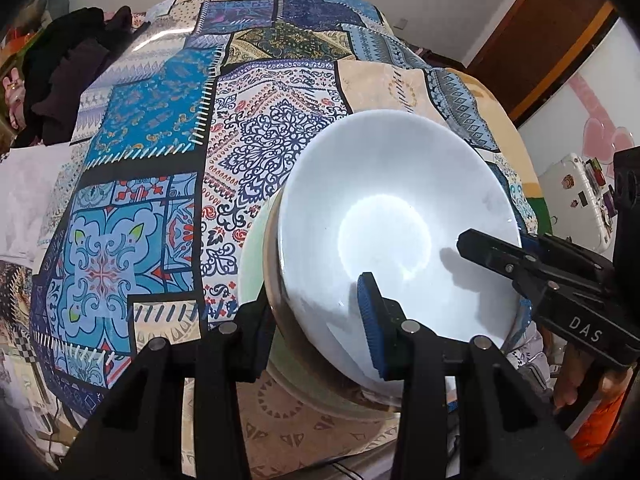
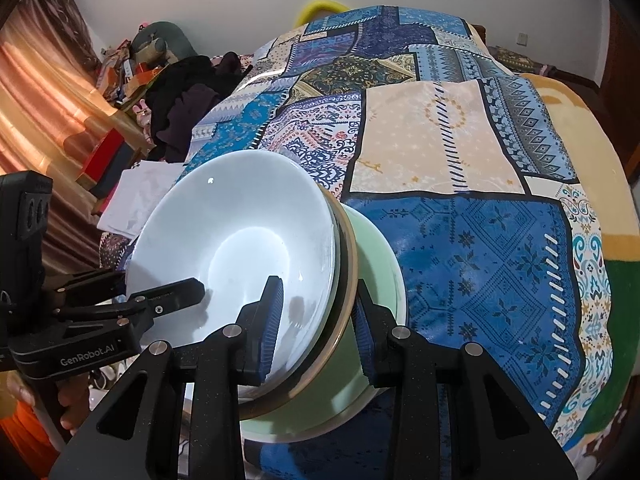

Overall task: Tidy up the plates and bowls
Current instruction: 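Lower the white bowl into the light green bowl with both tools, then open both tools and pull them back from the stack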

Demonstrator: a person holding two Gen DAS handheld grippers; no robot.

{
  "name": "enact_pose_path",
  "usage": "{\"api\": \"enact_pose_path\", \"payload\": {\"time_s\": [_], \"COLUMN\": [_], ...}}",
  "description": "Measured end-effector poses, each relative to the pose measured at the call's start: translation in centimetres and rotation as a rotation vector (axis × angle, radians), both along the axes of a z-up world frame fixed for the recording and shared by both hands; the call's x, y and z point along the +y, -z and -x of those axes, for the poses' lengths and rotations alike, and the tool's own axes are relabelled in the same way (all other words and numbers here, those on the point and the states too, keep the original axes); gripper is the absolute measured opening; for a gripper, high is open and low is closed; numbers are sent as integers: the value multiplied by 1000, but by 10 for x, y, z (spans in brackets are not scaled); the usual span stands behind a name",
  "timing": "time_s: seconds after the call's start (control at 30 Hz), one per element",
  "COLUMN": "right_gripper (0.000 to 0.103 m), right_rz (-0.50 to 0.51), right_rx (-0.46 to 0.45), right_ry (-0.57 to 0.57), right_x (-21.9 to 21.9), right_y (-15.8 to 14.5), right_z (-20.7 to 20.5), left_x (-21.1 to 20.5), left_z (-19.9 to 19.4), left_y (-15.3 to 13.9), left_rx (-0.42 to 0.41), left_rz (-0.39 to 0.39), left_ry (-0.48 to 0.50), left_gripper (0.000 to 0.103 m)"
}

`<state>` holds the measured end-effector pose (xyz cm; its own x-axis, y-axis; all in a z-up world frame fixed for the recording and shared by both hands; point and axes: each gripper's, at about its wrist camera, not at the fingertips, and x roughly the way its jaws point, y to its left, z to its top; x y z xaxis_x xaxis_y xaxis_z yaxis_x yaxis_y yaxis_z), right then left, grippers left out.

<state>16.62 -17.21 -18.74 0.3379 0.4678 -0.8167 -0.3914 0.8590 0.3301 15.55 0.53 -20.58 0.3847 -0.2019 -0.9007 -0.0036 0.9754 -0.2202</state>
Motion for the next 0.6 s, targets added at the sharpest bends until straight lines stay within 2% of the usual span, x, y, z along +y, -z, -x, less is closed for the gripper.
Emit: {"api": "enact_pose_path", "payload": {"time_s": [0.27, 0.37, 0.5, 0.6], "right_gripper": [33, 33, 34, 34], "right_rz": [-8, -11, 28, 17], "right_rx": [-7, -12, -56, -91], "right_ry": [-12, -16, -4, 4], "right_x": [0, 0, -3, -8], "right_y": [2, 2, -7, -21], "right_z": [1, 2, 5, 9], "left_x": [2, 6, 14, 19], "left_z": [0, 1, 7, 13], "left_y": [3, 2, -4, -17], "left_rx": [-6, -7, -22, -55], "left_rz": [-2, 26, 18, 4], "left_ry": [15, -1, -26, -42], "left_gripper": [39, 39, 42, 42]}}
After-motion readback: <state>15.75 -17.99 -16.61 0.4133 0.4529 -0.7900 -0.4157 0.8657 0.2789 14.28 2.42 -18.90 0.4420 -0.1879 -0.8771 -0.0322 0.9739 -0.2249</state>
